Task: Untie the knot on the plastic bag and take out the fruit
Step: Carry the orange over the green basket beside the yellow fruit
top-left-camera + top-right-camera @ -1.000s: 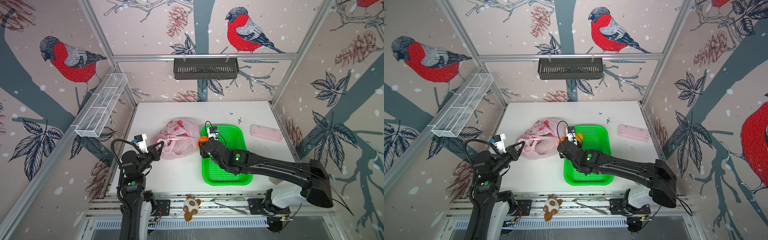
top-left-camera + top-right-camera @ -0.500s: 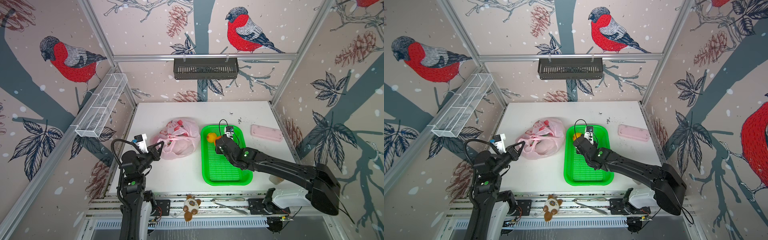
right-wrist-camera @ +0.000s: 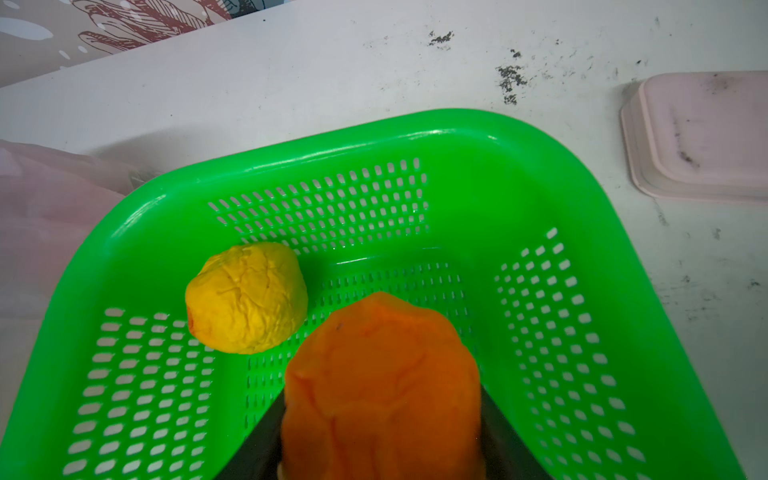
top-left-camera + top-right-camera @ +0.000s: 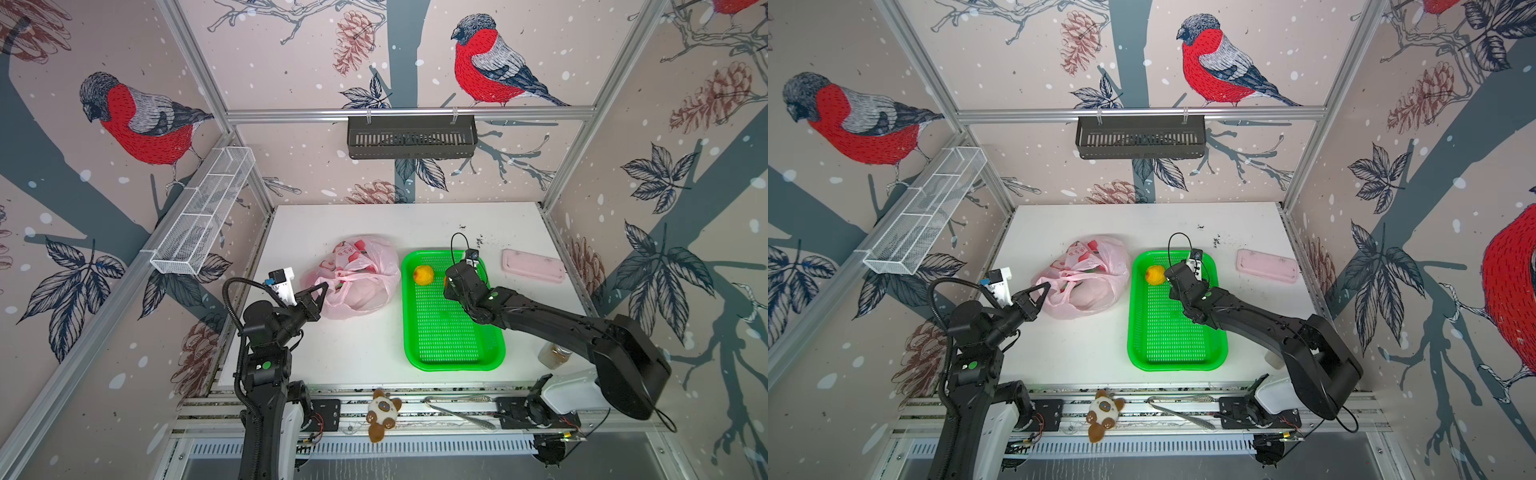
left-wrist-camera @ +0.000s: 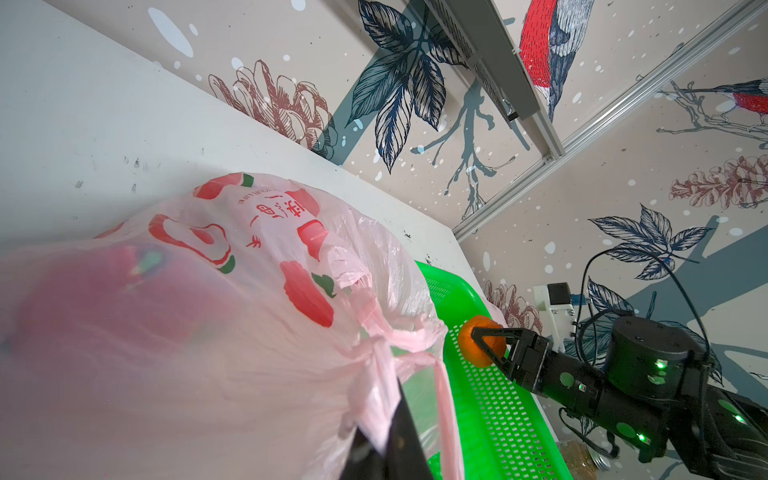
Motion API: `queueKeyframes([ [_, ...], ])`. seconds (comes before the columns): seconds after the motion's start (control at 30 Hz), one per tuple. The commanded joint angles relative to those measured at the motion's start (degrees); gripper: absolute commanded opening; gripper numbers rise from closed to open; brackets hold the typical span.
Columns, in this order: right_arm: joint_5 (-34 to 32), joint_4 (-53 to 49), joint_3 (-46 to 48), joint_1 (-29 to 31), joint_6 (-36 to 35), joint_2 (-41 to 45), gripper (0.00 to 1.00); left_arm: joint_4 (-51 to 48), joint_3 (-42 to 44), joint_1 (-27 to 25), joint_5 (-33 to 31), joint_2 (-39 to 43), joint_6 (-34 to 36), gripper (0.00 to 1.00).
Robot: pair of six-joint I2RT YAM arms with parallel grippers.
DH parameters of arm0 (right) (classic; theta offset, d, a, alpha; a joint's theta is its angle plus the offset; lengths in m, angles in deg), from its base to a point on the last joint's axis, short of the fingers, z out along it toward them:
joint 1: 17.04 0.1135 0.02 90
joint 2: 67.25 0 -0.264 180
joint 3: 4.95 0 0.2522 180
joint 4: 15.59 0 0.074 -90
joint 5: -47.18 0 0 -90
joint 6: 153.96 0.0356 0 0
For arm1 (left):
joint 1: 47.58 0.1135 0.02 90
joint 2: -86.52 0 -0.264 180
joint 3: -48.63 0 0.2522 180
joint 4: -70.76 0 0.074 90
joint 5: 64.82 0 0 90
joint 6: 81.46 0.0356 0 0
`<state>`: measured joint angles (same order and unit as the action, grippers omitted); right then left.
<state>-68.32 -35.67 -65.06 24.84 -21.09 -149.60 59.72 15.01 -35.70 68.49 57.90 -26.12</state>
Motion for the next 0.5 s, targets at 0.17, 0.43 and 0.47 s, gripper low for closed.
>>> queueKeyframes([
  [0.17,3.53,3.69,-3.22,-1.7,-3.05,-5.18,0.37,3.08,-0.01,0.07,0.37,-0.21,-0.23,0.0],
  [0.43,4.19,4.48,-5.49,-2.69,-3.74,-9.59,0.39,3.17,-0.06,0.07,0.46,-0.21,-0.24,0.0],
  [0.47,4.2,4.48,-5.73,-2.82,-3.76,-10.05,0.4,3.17,-0.01,0.07,0.46,-0.21,-0.24,0.0],
])
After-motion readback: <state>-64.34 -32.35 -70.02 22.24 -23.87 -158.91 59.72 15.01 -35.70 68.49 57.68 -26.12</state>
